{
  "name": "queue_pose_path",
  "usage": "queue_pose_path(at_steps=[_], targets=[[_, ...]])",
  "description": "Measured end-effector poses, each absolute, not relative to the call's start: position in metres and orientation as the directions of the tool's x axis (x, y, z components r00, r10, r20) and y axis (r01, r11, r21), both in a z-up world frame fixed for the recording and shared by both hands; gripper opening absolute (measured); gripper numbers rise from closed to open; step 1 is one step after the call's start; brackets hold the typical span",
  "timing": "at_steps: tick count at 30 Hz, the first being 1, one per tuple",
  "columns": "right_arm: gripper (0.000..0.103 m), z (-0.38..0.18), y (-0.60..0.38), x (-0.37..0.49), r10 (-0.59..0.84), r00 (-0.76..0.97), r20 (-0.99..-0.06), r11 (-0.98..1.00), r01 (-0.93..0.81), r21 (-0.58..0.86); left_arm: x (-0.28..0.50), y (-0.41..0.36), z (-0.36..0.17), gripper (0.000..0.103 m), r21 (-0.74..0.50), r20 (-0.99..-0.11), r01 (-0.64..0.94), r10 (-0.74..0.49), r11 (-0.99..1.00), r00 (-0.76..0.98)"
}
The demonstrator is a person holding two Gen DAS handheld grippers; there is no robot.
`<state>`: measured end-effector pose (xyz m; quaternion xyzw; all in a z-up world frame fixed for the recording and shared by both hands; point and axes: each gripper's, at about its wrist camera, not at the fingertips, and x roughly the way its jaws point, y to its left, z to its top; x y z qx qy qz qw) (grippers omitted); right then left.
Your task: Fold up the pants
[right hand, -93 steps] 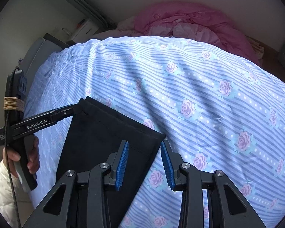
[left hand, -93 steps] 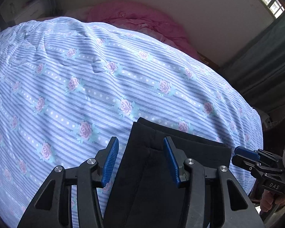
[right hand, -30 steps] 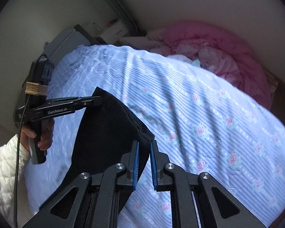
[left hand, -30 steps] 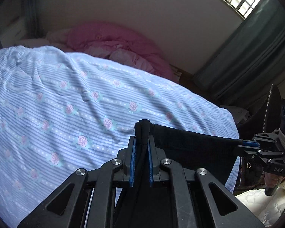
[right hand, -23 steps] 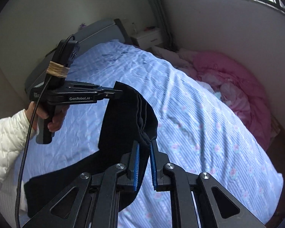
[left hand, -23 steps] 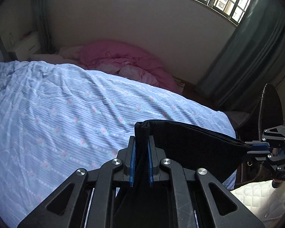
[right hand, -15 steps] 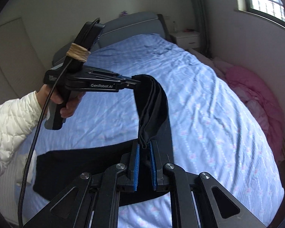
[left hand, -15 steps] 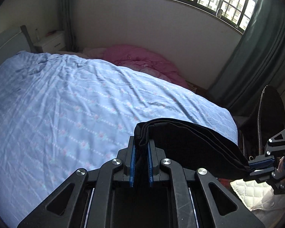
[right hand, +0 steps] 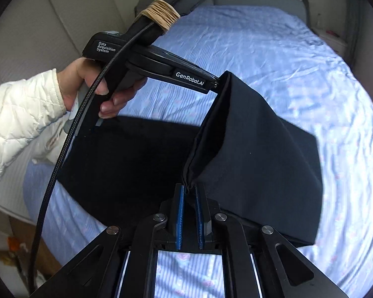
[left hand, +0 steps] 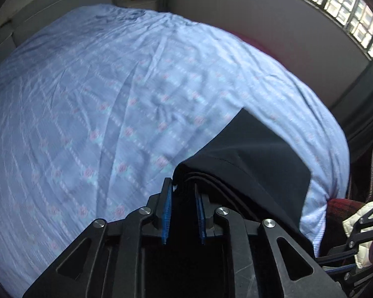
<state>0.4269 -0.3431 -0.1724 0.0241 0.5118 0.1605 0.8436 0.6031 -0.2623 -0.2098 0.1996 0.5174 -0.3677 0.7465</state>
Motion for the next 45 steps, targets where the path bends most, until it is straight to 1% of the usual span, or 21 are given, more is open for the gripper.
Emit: queue_pose_path(at_steps=[1,3,5,6,7,9,10,12,14,16,18,20,22,23,26,29,30,36,40,42,45], targets=[[0.012,-0.187,-0.336,0.429,0.307,0.391,-0.868,0.942,-0.254,0.219,0.603,-0.250,-0.226,0.026,-0.076,-0.933,0.732,-0.306,0.677,0.187],[0.012,-0.207,-0.327,0.432,0.333,0.316,-0.889,0.930,-0.266,0.254,0.600,-0.226,-0.249,0.039,-0.074,-0.955,0.690,-0.251,0.720,0.160],[0.013,-0.217,-0.319,0.431,0.357,0.257,-0.898,0.915,-0.289,0.282,0.592,-0.199,-0.266,0.039,-0.072,-0.968,0.638,-0.208,0.766,0.140],[0.016,-0.218,-0.317,0.427,0.364,0.247,-0.898,0.910,-0.300,0.286,0.587,-0.191,-0.268,0.039,-0.082,-0.969,0.619,-0.207,0.781,0.133],[0.022,-0.216,-0.318,0.424,0.370,0.250,-0.895,0.907,-0.306,0.289,0.581,-0.182,-0.269,0.039,-0.100,-0.969,0.593,-0.214,0.799,0.125],[0.033,-0.214,-0.329,0.421,0.345,0.282,-0.895,0.920,-0.288,0.265,0.565,-0.171,-0.261,0.040,-0.178,-0.957,0.524,-0.271,0.833,0.107],[0.034,-0.214,-0.342,0.420,0.325,0.299,-0.897,0.932,-0.263,0.250,0.559,-0.170,-0.257,0.042,-0.225,-0.945,0.491,-0.312,0.842,0.101],[0.034,-0.215,-0.363,0.424,0.284,0.319,-0.904,0.952,-0.202,0.228,0.546,-0.170,-0.256,0.046,-0.323,-0.914,0.421,-0.394,0.848,0.094],[0.034,-0.222,-0.389,0.431,0.243,0.320,-0.916,0.968,-0.138,0.209,0.538,-0.176,-0.263,0.047,-0.416,-0.882,0.349,-0.466,0.840,0.070],[0.034,-0.229,-0.413,0.437,0.191,0.319,-0.928,0.981,-0.083,0.174,0.533,-0.184,-0.272,0.047,-0.460,-0.867,0.292,-0.495,0.839,0.059],[0.034,-0.235,-0.434,0.440,0.161,0.323,-0.933,0.987,-0.042,0.156,0.528,-0.193,-0.281,0.047,-0.475,-0.863,0.253,-0.502,0.843,0.052],[0.034,-0.239,-0.448,0.443,0.146,0.318,-0.937,0.989,-0.013,0.149,0.525,-0.203,-0.288,0.046,-0.455,-0.879,0.230,-0.475,0.860,0.040],[0.034,-0.247,-0.456,0.444,0.142,0.309,-0.941,0.989,0.002,0.150,0.516,-0.208,-0.284,0.041,-0.390,-0.910,0.185,-0.408,0.902,0.068],[0.034,-0.247,-0.460,0.448,0.136,0.303,-0.943,0.989,0.005,0.145,0.510,-0.210,-0.278,0.039,-0.381,-0.910,0.192,-0.403,0.905,0.093],[0.034,-0.252,-0.460,0.444,0.152,0.298,-0.942,0.986,0.013,0.163,0.488,-0.223,-0.263,0.038,-0.362,-0.908,0.244,-0.400,0.900,0.128],[0.034,-0.257,-0.455,0.440,0.186,0.282,-0.941,0.981,0.001,0.195,0.480,-0.231,-0.271,0.028,-0.384,-0.906,0.233,-0.414,0.893,0.092],[0.034,-0.258,-0.453,0.439,0.192,0.278,-0.941,0.980,-0.007,0.198,0.480,-0.232,-0.276,0.027,-0.380,-0.910,0.221,-0.406,0.898,0.083],[0.034,-0.262,-0.437,0.432,0.220,0.266,-0.938,0.975,-0.047,0.215,0.485,-0.243,-0.292,0.026,-0.362,-0.924,0.210,-0.380,0.908,0.052],[0.034,-0.258,-0.436,0.428,0.225,0.266,-0.937,0.974,-0.056,0.218,0.487,-0.231,-0.298,0.023,-0.388,-0.918,0.134,-0.395,0.912,0.031],[0.034,-0.255,-0.436,0.427,0.226,0.270,-0.936,0.974,-0.058,0.219,0.485,-0.230,-0.296,0.023,-0.418,-0.904,0.120,-0.426,0.900,0.046],[0.034,-0.254,-0.436,0.426,0.226,0.269,-0.936,0.974,-0.056,0.219,0.482,-0.233,-0.306,0.023,-0.414,-0.907,0.119,-0.419,0.902,0.025]])
